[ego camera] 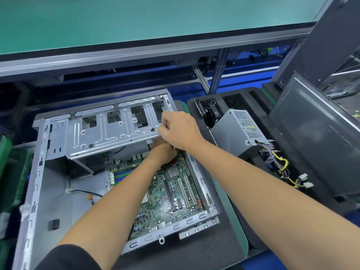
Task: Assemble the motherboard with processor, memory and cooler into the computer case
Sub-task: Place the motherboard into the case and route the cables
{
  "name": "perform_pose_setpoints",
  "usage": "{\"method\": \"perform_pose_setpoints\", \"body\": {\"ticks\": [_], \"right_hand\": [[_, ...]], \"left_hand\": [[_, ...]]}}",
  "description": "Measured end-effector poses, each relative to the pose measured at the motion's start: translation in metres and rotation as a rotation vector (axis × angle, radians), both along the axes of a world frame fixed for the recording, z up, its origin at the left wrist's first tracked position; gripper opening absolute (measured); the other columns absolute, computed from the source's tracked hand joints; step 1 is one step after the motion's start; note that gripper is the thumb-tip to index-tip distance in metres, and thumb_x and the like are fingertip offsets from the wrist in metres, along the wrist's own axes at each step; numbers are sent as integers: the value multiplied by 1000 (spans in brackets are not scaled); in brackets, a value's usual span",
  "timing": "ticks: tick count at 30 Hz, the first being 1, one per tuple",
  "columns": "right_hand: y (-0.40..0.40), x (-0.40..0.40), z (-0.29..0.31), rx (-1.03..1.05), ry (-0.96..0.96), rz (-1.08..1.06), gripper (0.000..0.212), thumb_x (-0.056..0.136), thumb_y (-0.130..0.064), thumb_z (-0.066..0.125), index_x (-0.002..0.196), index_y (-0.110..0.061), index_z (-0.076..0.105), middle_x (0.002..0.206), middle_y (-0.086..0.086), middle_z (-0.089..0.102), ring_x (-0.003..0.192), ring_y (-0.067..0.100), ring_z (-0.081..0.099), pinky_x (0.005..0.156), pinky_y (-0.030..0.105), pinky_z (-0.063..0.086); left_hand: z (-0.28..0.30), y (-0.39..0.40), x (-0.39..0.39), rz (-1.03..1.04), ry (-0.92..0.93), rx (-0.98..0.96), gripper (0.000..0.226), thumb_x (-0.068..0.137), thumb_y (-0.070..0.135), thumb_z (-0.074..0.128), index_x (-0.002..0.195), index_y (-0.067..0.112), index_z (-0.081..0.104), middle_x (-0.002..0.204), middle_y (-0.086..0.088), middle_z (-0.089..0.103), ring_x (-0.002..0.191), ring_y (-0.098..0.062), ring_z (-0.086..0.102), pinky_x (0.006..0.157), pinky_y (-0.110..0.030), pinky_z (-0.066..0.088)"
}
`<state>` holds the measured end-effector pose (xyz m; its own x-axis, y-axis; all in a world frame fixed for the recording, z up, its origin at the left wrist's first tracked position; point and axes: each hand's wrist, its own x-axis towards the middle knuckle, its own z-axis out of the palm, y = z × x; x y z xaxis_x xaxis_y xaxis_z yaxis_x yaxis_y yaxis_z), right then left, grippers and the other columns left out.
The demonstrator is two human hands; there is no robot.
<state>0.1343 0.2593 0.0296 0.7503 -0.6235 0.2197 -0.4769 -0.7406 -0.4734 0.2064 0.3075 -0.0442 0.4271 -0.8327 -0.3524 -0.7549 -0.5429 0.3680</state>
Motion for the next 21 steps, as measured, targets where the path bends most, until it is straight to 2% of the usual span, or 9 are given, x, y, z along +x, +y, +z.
{"method": "perform_pose_setpoints", "body": {"ticks": [3, 5, 11, 14, 16, 18, 21], "right_hand": [[0, 0, 0, 12, 1, -3, 11, 82, -19, 54, 77, -10, 59, 64, 0, 60, 65, 23, 56, 59, 30, 43], [0, 0, 0, 14, 2, -1, 11, 82, -19, 54, 77, -10, 59, 65, 0, 60, 66, 23, 56, 58, 29, 42], [0, 0, 0, 13, 5, 4, 10, 82, -19, 55, 78, -11, 60, 65, 0, 61, 66, 22, 56, 58, 29, 41], [0, 0, 0, 16, 3, 3, 11, 82, -19, 54, 77, -11, 59, 65, 0, 60, 66, 22, 56, 58, 29, 41], [0, 0, 0, 12, 3, 2, 11, 82, -19, 55, 78, -10, 59, 65, 0, 60, 66, 22, 56, 58, 29, 42], [0, 0, 0, 10, 0, 2, 11, 83, -18, 55, 78, -10, 59, 65, 0, 60, 66, 22, 56, 59, 30, 43], [0, 0, 0, 12, -4, 4, 11, 83, -18, 55, 77, -9, 59, 64, 0, 59, 66, 23, 55, 59, 30, 43]], "left_hand": [[-2, 0, 0, -87, -81, -18, 22, 90, 10, 44, 68, 11, 48, 67, -9, 52, 68, -26, 46, 56, -29, 32], [-5, 1, 0, -96, -65, 2, 27, 88, 9, 43, 62, 13, 43, 60, -7, 46, 66, -27, 45, 54, -28, 29], [-6, -1, -2, -107, -46, 2, 19, 91, 5, 39, 82, 7, 56, 83, -16, 58, 76, -29, 50, 62, -34, 35], [-6, -3, 0, -70, 0, 30, 17, 93, 9, 41, 92, 4, 57, 83, -12, 54, 84, -33, 55, 71, -41, 46], [-5, -3, 0, -64, -9, 0, 15, 91, 9, 42, 81, 7, 53, 73, -10, 51, 75, -31, 51, 65, -39, 45], [-5, -2, -1, -79, -32, -21, 22, 89, 8, 42, 68, 11, 46, 62, -7, 47, 65, -26, 46, 55, -31, 35], [-8, 0, 5, -64, 12, 20, 26, 92, 12, 43, 67, 18, 45, 63, -3, 46, 58, -17, 40, 51, -27, 28]]}}
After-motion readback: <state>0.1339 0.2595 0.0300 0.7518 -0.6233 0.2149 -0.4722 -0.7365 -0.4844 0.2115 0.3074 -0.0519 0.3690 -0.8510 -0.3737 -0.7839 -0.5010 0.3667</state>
